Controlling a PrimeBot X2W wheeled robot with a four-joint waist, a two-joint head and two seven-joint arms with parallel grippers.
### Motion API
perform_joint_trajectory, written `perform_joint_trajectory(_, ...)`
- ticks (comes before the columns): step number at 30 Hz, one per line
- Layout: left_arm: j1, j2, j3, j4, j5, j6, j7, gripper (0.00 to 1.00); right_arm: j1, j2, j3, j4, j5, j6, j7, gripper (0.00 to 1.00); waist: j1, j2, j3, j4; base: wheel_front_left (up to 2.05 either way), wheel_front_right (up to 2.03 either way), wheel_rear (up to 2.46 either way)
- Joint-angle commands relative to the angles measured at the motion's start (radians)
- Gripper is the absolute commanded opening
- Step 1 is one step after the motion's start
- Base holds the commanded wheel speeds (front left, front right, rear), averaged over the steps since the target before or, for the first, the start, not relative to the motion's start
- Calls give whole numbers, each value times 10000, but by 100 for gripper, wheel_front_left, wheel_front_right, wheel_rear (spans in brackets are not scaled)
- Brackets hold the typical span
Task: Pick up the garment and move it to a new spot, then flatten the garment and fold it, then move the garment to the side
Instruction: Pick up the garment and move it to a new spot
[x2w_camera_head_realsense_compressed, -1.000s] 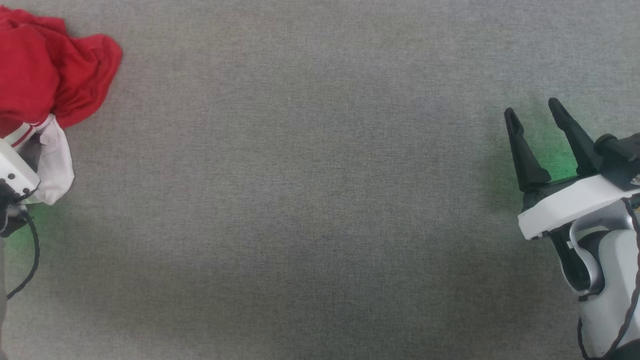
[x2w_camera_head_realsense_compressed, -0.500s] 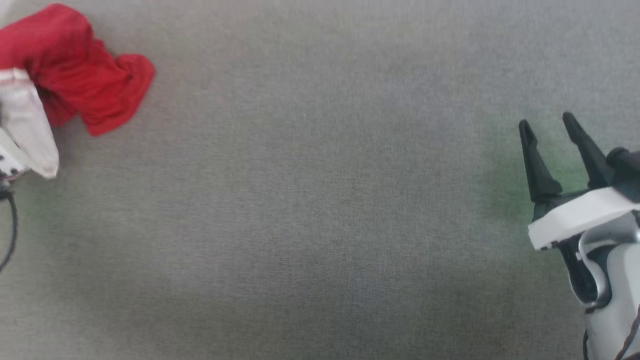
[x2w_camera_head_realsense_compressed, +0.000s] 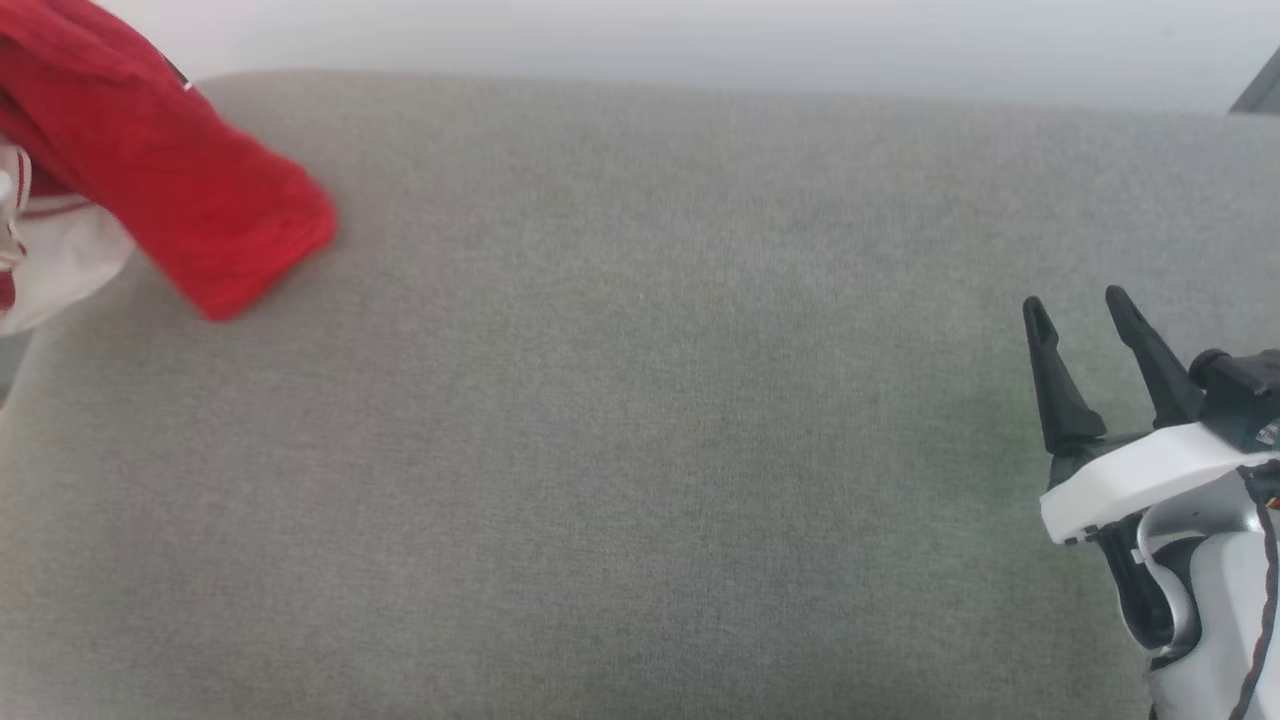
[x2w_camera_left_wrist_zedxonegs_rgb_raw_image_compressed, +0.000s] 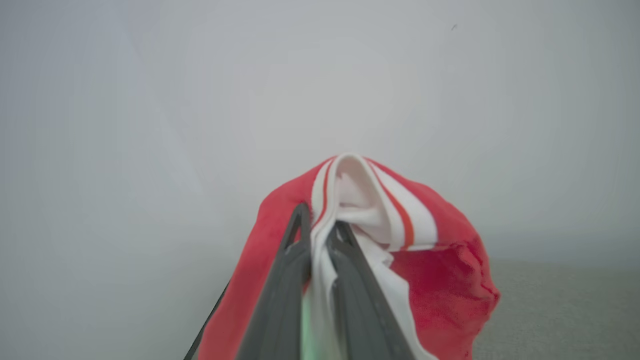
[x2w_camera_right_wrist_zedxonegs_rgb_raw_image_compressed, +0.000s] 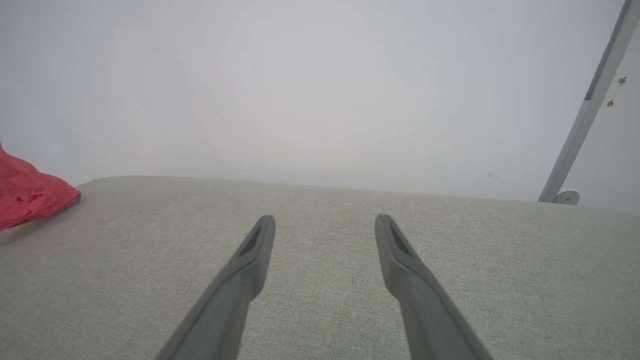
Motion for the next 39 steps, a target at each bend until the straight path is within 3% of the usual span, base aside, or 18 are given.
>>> perform_joint_trajectory(1, -168, 44, -3, -129, -49, -27, 60, 0, 122, 41, 13, -8, 37, 5, -77, 100, 0, 0, -198, 32, 0, 0, 0)
perform_joint_trajectory(11, 340, 526, -141, -3691, -202, 370, 1605, 0, 276, 160, 17, 215, 118, 5, -287, 100, 0, 0, -884, -293, 0, 0, 0)
perform_joint_trajectory(20, 1072, 660, -190, -6559, -419, 1016, 2837, 0, 269, 120, -192, 211, 39, 5, -367, 100, 0, 0, -929, -1263, 0, 0, 0)
perform_joint_trajectory(33, 1422, -136, -1229, -9119, -559, 1689, 4351, 0, 126, 263, -507, 298, 88, 5, -628, 100, 0, 0, -537, -3230, 0, 0, 0)
perform_joint_trajectory(39, 1353, -804, -2051, -9292, -671, 1632, 4884, 0, 66, 516, -481, 513, 140, 5, -848, 100, 0, 0, -187, -3812, 0, 0, 0)
